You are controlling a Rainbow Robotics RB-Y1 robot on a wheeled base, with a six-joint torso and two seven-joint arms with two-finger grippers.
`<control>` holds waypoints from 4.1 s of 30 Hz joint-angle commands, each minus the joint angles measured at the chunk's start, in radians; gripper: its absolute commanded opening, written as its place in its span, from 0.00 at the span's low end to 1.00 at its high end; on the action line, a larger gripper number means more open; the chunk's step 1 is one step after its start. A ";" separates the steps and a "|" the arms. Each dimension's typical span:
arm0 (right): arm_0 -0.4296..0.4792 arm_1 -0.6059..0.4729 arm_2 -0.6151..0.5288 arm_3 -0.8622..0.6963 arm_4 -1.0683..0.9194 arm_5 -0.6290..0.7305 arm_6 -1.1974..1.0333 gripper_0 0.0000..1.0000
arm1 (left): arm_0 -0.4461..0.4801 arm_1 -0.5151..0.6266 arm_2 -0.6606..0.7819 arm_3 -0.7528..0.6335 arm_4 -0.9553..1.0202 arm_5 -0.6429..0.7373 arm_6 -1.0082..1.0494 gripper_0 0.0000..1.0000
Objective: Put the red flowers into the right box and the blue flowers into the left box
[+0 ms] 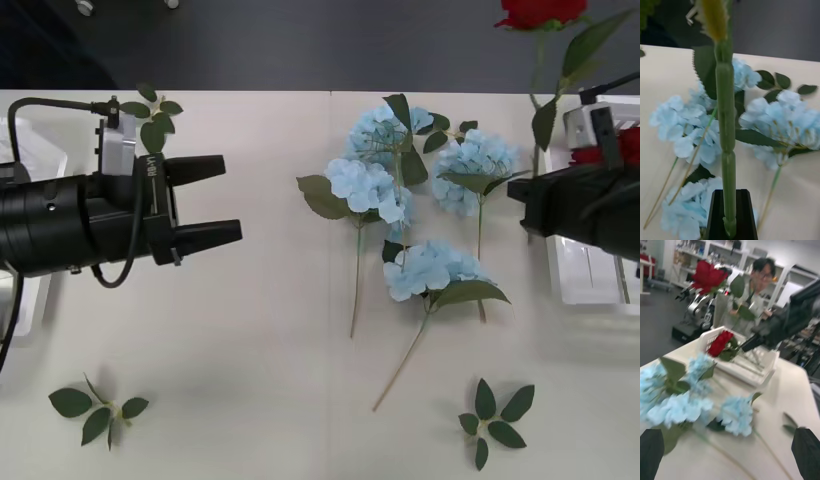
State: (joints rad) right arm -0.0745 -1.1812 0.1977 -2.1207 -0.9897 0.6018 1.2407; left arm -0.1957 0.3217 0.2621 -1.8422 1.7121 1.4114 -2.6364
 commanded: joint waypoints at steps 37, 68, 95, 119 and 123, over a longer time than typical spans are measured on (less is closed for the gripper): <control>-0.005 0.037 -0.267 0.493 0.315 0.530 0.017 0.00 | 0.128 0.209 0.370 -0.084 -0.249 0.207 -0.069 1.00; -0.114 0.032 -0.078 0.475 0.198 0.357 0.089 0.75 | 0.130 0.211 0.376 -0.084 -0.279 0.204 -0.069 1.00; -0.426 0.212 0.293 0.450 0.008 0.403 0.052 0.75 | 0.130 0.211 0.376 -0.084 -0.279 0.204 -0.069 1.00; -0.444 0.338 0.396 0.634 0.086 0.210 -0.020 0.75 | 0.130 0.211 0.376 -0.084 -0.279 0.204 -0.069 1.00; -0.444 0.338 0.396 0.651 0.102 0.208 -0.024 0.75 | 0.130 0.211 0.376 -0.084 -0.279 0.204 -0.069 1.00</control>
State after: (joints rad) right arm -0.4944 -0.8466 0.5976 -1.4741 -0.8957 0.8123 1.2461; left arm -0.0889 0.5093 0.6177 -1.9020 1.4297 1.6247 -2.6374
